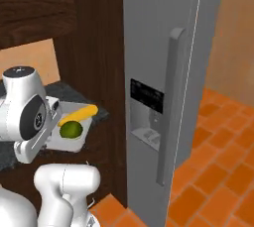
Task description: Take the meat container that has the fish and place it on the second highest rack of the freezer. Then take the vegetable container that has the corn and lime and place it on the highest rack of the freezer.
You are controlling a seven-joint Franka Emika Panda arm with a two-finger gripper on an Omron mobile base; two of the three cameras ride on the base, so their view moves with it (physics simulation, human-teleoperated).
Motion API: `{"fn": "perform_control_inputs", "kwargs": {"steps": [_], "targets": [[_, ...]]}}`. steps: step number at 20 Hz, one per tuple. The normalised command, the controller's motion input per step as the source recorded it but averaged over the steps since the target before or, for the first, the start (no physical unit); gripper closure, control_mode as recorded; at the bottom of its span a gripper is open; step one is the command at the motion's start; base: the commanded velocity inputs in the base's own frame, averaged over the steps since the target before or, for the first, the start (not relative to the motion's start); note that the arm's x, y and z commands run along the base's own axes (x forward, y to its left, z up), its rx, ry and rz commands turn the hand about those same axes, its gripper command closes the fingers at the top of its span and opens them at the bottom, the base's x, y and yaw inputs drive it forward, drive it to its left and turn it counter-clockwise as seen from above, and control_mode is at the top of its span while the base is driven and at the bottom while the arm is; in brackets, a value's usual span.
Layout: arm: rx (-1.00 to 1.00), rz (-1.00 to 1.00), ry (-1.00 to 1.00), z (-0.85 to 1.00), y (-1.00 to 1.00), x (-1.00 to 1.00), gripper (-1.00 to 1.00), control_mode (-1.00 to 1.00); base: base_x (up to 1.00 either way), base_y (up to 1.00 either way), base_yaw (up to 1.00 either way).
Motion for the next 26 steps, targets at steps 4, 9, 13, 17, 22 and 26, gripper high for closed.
{"fn": "perform_control_inputs", "kwargs": {"steps": [4,9,13,17,22,26], "targets": [[0.00,0.00,0.00,0.00,0.00,0.00,1.00,1.00,-0.28,0.07,-0.96],[0.00,0.00,0.00,0.00,0.00,0.00,1.00,1.00,-0.05,-0.15,-0.85],[0.00,0.00,0.00,0.00,0.00,0.00,1.00,1.00,0.02,-0.67,-0.64],[0.00,0.00,0.00,0.00,0.00,0.00,1.00,1.00,0.21,-1.00,-0.25],[0.00,0.00,0.00,0.00,0.00,0.00,1.00,1.00,0.59,-0.65,0.01],[0.00,0.00,0.00,0.00,0.00,0.00,1.00,1.00,1.00,-0.01,0.09]]}}
